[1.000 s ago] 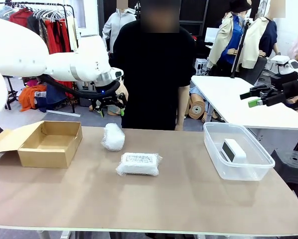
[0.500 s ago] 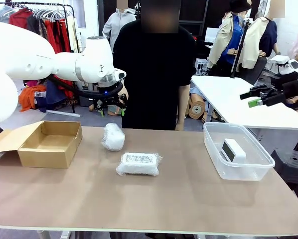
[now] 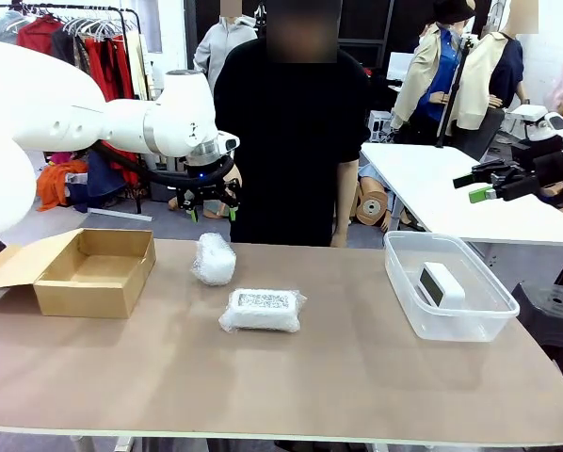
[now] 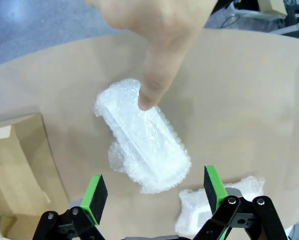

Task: Separate and place wrapped and unwrapped clocks.
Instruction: Pick up the Digital clock indicated by the person.

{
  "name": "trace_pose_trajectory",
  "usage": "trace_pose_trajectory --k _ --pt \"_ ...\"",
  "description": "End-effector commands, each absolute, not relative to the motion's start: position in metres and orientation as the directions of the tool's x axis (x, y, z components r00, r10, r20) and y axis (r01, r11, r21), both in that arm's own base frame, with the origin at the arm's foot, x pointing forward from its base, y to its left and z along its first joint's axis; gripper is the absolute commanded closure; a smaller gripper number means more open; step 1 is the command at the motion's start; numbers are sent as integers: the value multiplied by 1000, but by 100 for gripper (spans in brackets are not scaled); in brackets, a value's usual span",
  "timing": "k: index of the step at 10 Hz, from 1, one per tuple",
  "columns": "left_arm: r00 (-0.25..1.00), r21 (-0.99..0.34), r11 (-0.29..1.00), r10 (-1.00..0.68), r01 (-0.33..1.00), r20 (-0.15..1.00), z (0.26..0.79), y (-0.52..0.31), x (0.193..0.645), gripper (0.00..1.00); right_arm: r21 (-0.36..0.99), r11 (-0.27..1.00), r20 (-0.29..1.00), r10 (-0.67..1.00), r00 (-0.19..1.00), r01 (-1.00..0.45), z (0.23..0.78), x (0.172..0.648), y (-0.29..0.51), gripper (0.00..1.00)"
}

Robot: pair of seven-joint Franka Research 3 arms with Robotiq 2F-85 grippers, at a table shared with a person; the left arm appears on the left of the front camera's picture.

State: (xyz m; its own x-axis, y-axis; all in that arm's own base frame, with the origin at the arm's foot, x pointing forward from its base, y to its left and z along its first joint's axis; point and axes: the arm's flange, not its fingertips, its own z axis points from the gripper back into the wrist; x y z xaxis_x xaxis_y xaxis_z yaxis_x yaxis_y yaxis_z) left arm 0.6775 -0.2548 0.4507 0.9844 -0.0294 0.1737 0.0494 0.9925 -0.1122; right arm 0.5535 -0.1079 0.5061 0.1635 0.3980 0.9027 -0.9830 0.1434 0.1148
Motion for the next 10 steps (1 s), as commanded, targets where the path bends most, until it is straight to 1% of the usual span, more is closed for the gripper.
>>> trace_pose_trajectory --k 1,2,3,4,6,8,10 --pt "989 -98 994 52 -39 141 452 -261 687 0 117 144 901 401 166 -983 508 553 -107 0" --pt "986 -121 989 100 -85 132 450 -262 686 0 117 144 901 401 166 -983 508 553 -107 0" --pt "974 -111 982 168 -152 150 444 -264 685 0 117 144 901 401 166 -983 508 553 -107 0" --pt "958 -78 975 217 -206 190 435 -264 685 0 117 144 901 401 166 -983 508 553 -107 0" --pt "938 -24 960 276 -278 209 412 -273 683 0 117 144 901 401 166 -983 508 553 -107 0" --pt "941 17 959 276 -285 194 397 -279 683 0 117 144 901 401 166 -983 508 553 -107 0" --pt "947 16 960 273 -279 166 386 -279 687 0 117 144 901 401 166 -983 508 553 -107 0"
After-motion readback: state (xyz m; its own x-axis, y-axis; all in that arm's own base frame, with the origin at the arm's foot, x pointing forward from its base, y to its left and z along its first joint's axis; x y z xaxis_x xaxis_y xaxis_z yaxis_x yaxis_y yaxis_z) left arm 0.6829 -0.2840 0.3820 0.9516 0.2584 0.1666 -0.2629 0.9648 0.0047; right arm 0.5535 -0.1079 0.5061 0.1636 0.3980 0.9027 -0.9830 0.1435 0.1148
